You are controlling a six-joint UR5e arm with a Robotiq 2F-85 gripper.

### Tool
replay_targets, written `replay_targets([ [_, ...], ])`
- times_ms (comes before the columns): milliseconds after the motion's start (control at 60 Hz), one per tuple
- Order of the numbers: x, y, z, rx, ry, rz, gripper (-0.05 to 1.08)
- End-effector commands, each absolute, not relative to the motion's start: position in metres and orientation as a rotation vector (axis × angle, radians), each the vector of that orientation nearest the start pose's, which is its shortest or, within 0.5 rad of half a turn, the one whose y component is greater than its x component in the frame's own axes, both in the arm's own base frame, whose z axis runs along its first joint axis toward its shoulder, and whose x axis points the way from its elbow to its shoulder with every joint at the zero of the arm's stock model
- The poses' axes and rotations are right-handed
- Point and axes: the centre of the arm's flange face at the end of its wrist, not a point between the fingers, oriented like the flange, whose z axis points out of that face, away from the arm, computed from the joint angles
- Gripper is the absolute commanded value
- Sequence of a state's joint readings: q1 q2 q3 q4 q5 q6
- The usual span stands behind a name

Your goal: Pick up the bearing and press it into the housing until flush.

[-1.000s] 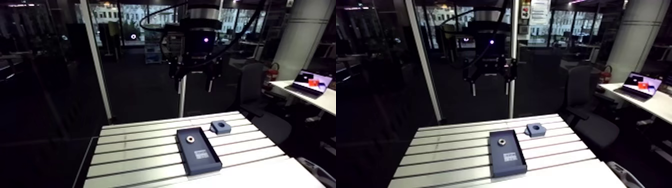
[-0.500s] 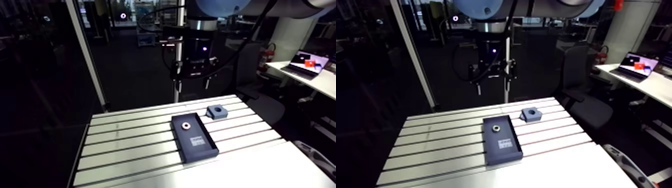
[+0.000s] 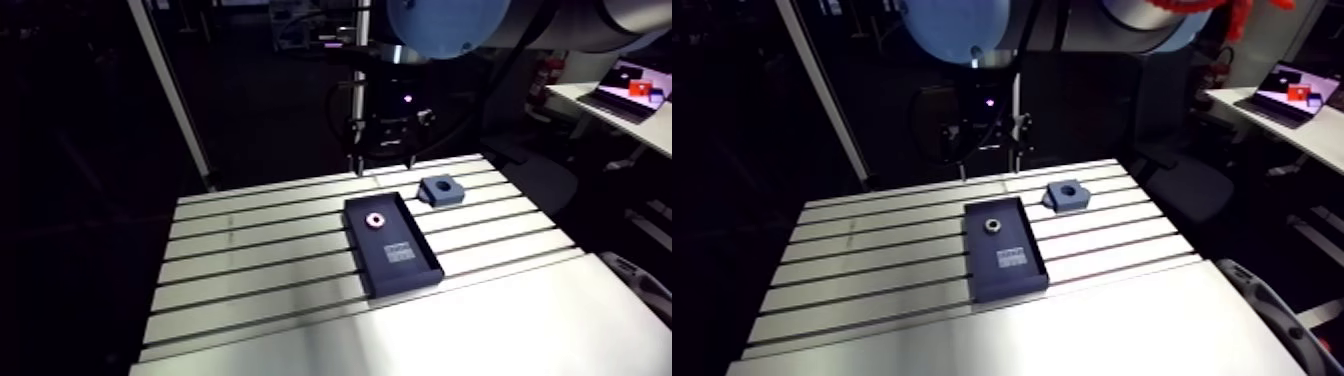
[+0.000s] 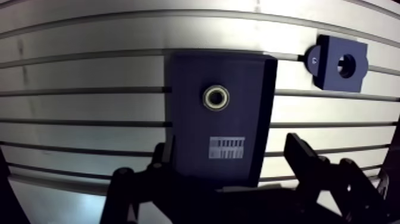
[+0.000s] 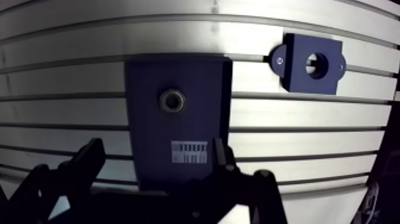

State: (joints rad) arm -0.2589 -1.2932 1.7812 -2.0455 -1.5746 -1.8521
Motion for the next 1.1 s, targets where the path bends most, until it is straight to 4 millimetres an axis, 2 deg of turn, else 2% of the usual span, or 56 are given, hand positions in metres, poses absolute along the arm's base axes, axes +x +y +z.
replay_targets([
  [17, -0.588, 0.016, 0.268, -0.028, 3.109, -0.022, 0.12],
  [117, -0.590, 0.015, 0.262, -0.020, 3.099, -0.026, 0.20],
  [167, -0.591, 0.014, 0.256, -0.022, 3.090, -0.027, 0.27],
  [283, -0.593, 0.014, 0.249, -0.022, 3.078, -0.028, 0.33],
  [333, -0.595, 0.014, 0.244, -0.020, 3.070, -0.028, 0.40],
  [450, -0.596, 0.015, 0.235, -0.016, 3.055, -0.028, 0.44],
  [817, -0.599, 0.016, 0.213, -0.016, 3.032, -0.030, 0.45],
  [900, -0.598, 0.016, 0.209, -0.016, 3.027, -0.032, 0.48],
  [1100, -0.597, 0.015, 0.209, -0.018, 3.038, -0.023, 0.49],
])
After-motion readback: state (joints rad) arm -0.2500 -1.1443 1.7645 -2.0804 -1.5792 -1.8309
